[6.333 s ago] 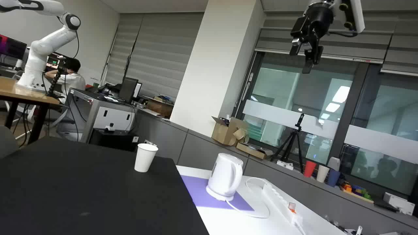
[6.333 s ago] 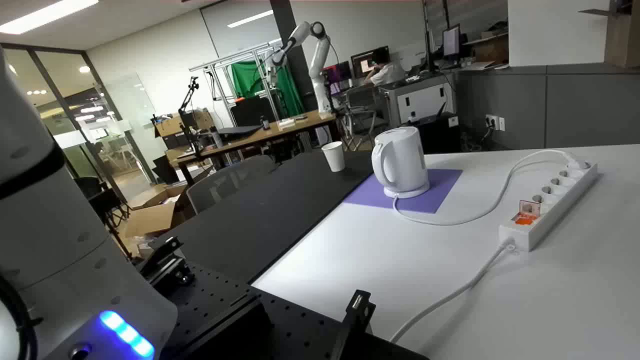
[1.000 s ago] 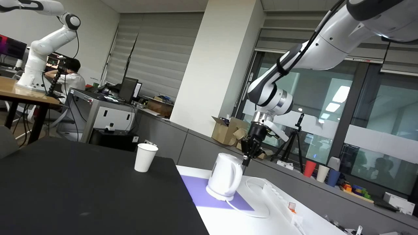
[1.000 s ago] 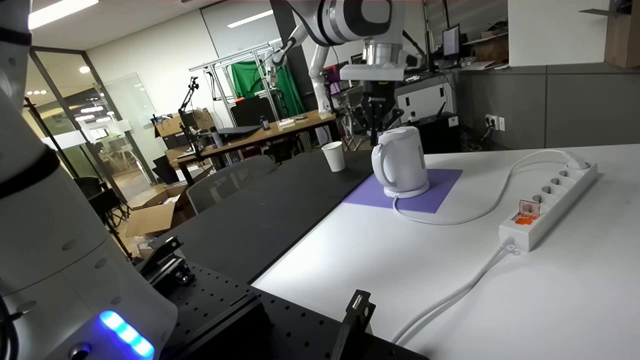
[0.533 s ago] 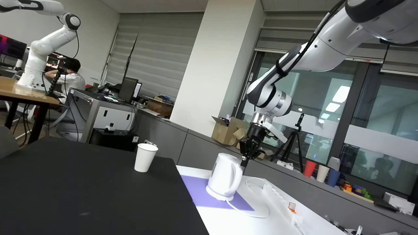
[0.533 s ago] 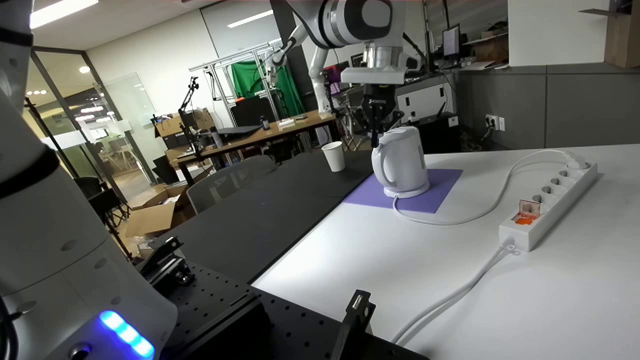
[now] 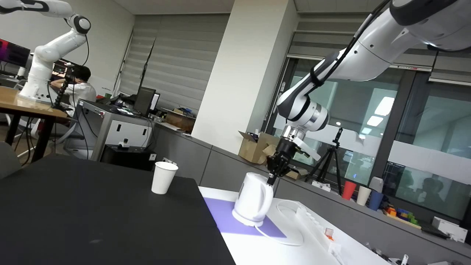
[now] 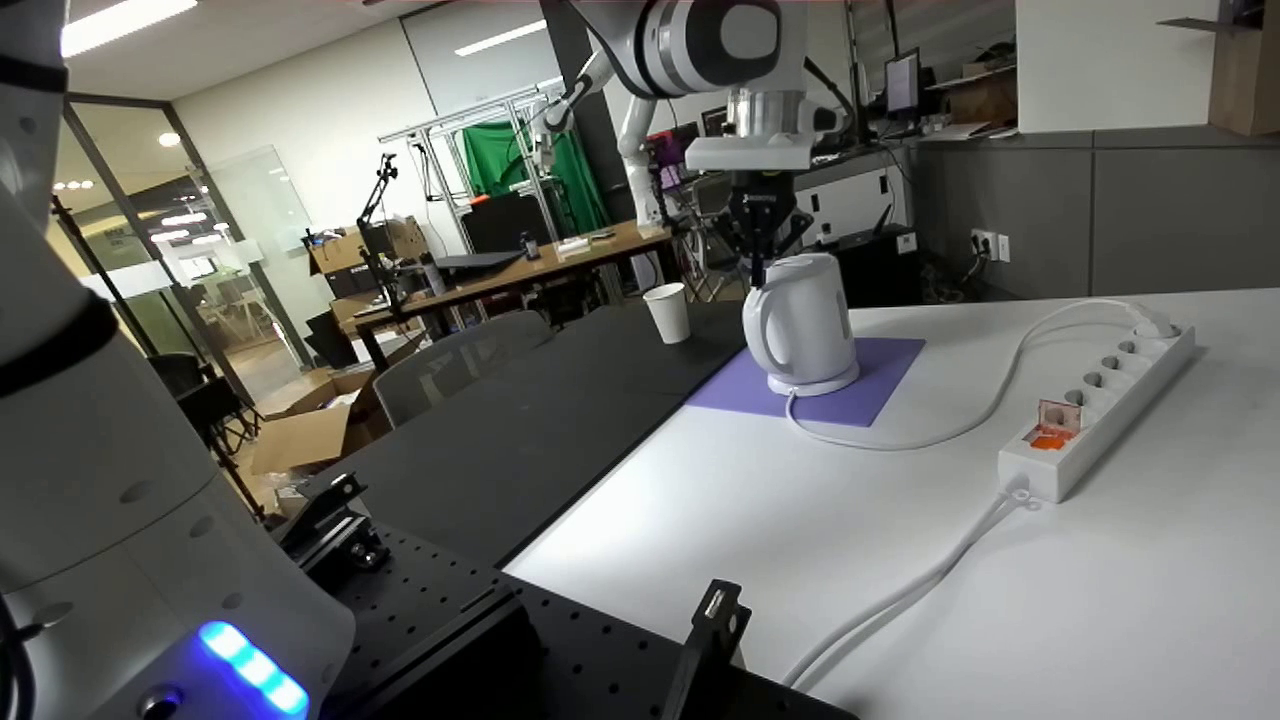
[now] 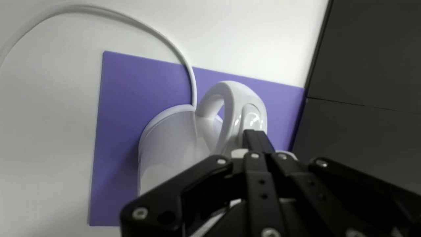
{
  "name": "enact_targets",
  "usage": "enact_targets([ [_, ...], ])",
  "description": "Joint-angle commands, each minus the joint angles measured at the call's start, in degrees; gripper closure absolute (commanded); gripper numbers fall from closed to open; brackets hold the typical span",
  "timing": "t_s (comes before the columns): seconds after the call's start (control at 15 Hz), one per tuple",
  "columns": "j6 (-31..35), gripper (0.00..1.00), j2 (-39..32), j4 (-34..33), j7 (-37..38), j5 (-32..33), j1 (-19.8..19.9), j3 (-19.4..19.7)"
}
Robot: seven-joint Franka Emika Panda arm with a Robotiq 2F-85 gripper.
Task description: Press the button on the kettle
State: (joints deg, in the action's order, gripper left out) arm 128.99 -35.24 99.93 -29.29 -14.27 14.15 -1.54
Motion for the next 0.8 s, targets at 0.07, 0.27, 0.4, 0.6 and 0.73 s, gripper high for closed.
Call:
enact_targets([
  [0.07, 2.21, 1.0, 0.12, 0.15, 0.0, -1.59, 1.63, -1.56],
  [0.27, 0.73, 1.0, 0.59, 0.03, 0.62, -1.53, 1.8, -1.83],
  [0.4, -1.43, 1.0, 1.13, -0.11, 0.35, -1.9, 2.09, -2.2],
  [0.6, -4.37, 1.0, 1.81, -0.18, 0.93, -1.33, 1.48, -1.78],
  [0.73, -7.32, 1.0, 1.81, -0.77, 1.77, -0.6, 0.95, -1.26],
])
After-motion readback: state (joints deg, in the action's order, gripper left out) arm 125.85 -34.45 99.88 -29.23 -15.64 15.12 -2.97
